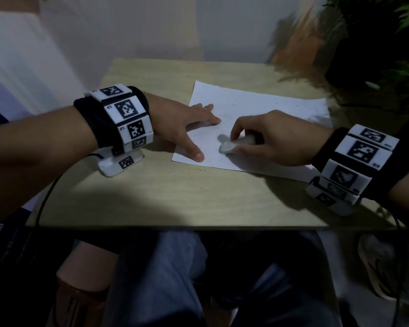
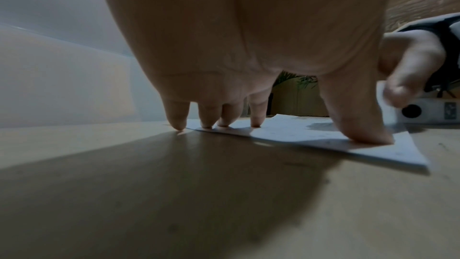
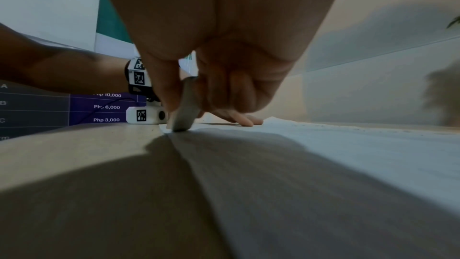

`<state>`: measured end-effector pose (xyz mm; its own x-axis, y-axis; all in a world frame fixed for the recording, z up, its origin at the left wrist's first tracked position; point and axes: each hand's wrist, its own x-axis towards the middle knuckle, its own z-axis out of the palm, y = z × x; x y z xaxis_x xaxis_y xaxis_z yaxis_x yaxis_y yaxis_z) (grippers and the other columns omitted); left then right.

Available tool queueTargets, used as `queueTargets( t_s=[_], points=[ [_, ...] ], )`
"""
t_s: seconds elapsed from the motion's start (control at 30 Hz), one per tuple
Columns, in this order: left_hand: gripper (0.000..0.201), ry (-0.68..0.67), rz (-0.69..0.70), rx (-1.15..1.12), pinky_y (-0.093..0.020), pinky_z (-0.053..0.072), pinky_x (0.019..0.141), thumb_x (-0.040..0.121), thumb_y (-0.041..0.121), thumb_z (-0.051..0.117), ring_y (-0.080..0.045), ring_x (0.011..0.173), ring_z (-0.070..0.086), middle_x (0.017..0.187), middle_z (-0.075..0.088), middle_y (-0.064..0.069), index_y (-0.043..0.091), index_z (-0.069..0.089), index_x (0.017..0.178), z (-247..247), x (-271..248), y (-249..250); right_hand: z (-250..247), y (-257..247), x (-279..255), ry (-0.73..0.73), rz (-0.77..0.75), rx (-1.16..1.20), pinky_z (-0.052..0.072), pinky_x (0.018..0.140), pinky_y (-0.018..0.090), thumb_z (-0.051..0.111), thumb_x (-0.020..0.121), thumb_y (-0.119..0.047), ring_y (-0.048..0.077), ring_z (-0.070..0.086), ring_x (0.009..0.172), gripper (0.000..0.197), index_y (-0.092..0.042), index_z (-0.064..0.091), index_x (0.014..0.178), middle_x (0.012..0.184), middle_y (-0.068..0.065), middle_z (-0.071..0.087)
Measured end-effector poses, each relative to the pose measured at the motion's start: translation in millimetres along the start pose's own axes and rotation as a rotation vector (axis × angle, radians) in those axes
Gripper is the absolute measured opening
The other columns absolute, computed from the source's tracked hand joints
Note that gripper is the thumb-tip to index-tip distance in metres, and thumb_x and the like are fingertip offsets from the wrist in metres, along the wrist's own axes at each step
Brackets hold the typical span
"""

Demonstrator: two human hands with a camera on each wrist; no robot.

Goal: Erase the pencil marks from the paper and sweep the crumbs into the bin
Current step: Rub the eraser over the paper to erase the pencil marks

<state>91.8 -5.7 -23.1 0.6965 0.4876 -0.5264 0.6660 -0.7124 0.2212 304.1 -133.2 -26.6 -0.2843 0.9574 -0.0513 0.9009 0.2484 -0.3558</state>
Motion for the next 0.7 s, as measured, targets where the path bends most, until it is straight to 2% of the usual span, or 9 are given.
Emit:
queueTargets(
  t_s=[0.1,0.2,0.27,0.43,0.5,0.6,0.7],
  points=[
    [0.109,-0.009,-0.002,0.006,-0.039,0.003,0.127,0.074,0.069,0.069,0.001,0.152,-0.010,0.166,-0.016,0.021,0.045,0.007,0.160,0,0,-1,-2,-5,-2,-0.119,-0.023,0.058,0.043,0.064,0.025,0.054,0.079,-0.069,0.004,0.056,0.070,0.042,-0.034,0.064,0.100,0.075,-0.011,0.062],
    [0.108,-0.011,-0.002,0.007,-0.038,0.002,0.127,0.075,0.069,0.069,0.001,0.152,-0.011,0.165,-0.017,0.022,0.045,0.007,0.160,0,1,0,-2,1,3,0.002,0.033,-0.003,0.036,0.060,0.024,0.056,0.087,-0.065,0.001,0.053,0.065,0.035,-0.032,0.064,0.096,0.068,-0.014,0.057],
    [0.107,-0.006,-0.005,0.006,-0.036,0.002,0.126,0.077,0.067,0.070,0.001,0.152,-0.011,0.165,-0.016,0.022,0.045,0.007,0.160,0,1,-1,-1,2,3,0.065,0.042,-0.052,0.036,0.058,0.022,0.059,0.088,-0.064,0.000,0.053,0.065,0.035,-0.030,0.063,0.096,0.068,-0.015,0.057],
    [0.106,-0.001,0.002,-0.004,-0.037,0.003,0.127,0.077,0.065,0.072,0.002,0.152,-0.010,0.166,-0.016,0.021,0.045,0.007,0.159,0,1,-2,-2,-9,-3,-0.119,-0.015,0.060,0.043,0.062,0.023,0.059,0.077,-0.069,0.008,0.056,0.068,0.041,-0.033,0.066,0.095,0.073,-0.008,0.063],
    [0.108,-0.002,0.003,-0.006,-0.038,0.003,0.127,0.075,0.067,0.071,0.002,0.152,-0.011,0.166,-0.016,0.022,0.045,0.008,0.159,1,1,-1,-3,-4,0,-0.036,0.025,0.017,0.039,0.060,0.022,0.063,0.082,-0.064,0.005,0.055,0.067,0.035,-0.031,0.068,0.094,0.070,-0.009,0.061],
    [0.109,-0.003,0.013,-0.002,-0.039,0.004,0.127,0.073,0.070,0.070,0.003,0.151,-0.011,0.166,-0.015,0.022,0.045,0.009,0.160,1,2,-4,-1,0,3,0.087,0.045,-0.044,0.036,0.057,0.018,0.060,0.083,-0.064,0.002,0.053,0.065,0.038,-0.028,0.068,0.095,0.067,-0.013,0.058],
    [0.108,-0.004,0.013,-0.009,-0.039,0.003,0.127,0.075,0.068,0.072,0.003,0.151,-0.011,0.166,-0.015,0.023,0.045,0.008,0.159,0,2,-5,-1,-8,-3,-0.072,-0.007,0.011,0.038,0.058,0.017,0.061,0.078,-0.063,0.004,0.054,0.064,0.036,-0.033,0.067,0.096,0.068,-0.011,0.059]
  ],
)
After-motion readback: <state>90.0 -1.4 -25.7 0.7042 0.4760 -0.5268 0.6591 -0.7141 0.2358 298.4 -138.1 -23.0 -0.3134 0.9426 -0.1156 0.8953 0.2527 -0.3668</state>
